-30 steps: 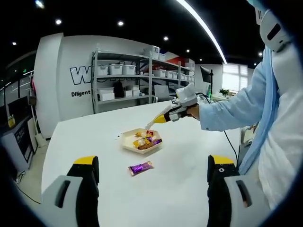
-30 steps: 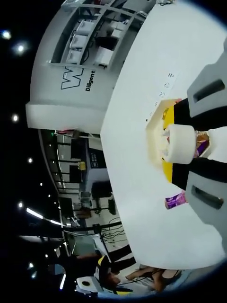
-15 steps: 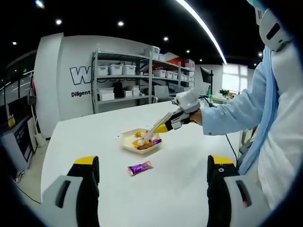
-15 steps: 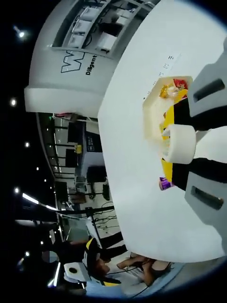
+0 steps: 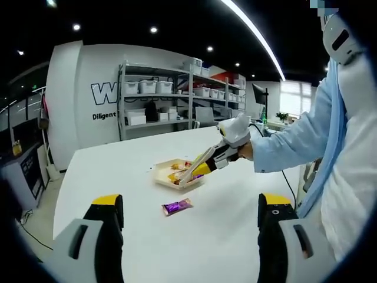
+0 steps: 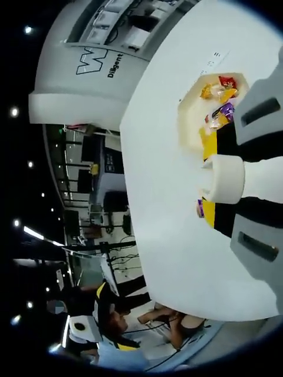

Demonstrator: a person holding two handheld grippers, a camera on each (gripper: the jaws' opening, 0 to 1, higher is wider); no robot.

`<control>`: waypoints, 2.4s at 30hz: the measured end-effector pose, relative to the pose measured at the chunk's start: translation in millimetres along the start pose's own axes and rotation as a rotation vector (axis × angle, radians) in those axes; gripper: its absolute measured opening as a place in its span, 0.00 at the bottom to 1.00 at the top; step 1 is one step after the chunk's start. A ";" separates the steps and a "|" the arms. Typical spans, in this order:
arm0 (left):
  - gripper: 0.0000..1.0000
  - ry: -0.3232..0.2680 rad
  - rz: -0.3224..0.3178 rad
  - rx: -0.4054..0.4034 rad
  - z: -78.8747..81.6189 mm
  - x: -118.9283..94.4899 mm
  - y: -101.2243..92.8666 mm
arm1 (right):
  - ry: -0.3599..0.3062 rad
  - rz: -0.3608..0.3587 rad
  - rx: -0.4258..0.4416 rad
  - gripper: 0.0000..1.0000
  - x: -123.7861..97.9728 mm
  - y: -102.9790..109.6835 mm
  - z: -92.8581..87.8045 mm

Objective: Place the target food into the container with the food tongs after gripping and lifting it, then release it inside without dropping or visibly crushing the food.

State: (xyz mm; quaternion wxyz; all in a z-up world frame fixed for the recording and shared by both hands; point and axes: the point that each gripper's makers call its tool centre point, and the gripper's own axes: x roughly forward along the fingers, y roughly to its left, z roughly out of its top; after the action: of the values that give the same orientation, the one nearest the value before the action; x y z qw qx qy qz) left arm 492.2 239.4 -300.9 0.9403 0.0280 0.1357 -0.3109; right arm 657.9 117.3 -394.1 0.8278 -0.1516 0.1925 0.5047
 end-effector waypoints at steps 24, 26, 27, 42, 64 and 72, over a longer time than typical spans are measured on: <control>0.92 0.013 0.087 -0.024 -7.4 -27.0 11.7 | 0.102 0.186 -0.058 0.15 41.6 33.4 -31.9; 0.92 0.015 0.091 -0.023 -7.6 -27.6 12.2 | 0.106 0.192 -0.056 0.15 42.6 33.7 -33.2; 0.92 0.017 0.092 -0.024 -7.8 -27.8 12.6 | 0.107 0.192 -0.061 0.15 43.2 33.6 -34.1; 0.92 0.016 0.092 -0.014 -5.0 -25.4 9.2 | 0.136 0.185 -0.122 0.09 41.2 36.0 -38.6; 0.92 0.006 0.032 0.004 -1.0 -7.5 -3.2 | 0.047 0.110 -0.095 0.10 1.9 22.0 -8.0; 0.92 0.002 0.009 0.010 1.6 -1.0 -6.3 | 0.015 0.009 -0.047 0.09 -14.5 -22.0 3.5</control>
State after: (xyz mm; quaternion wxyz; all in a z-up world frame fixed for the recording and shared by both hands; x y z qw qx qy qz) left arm 488.1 234.7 -298.9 0.9414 0.0336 0.1351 -0.3074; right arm 672.0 97.8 -383.0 0.8201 -0.1740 0.1873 0.5119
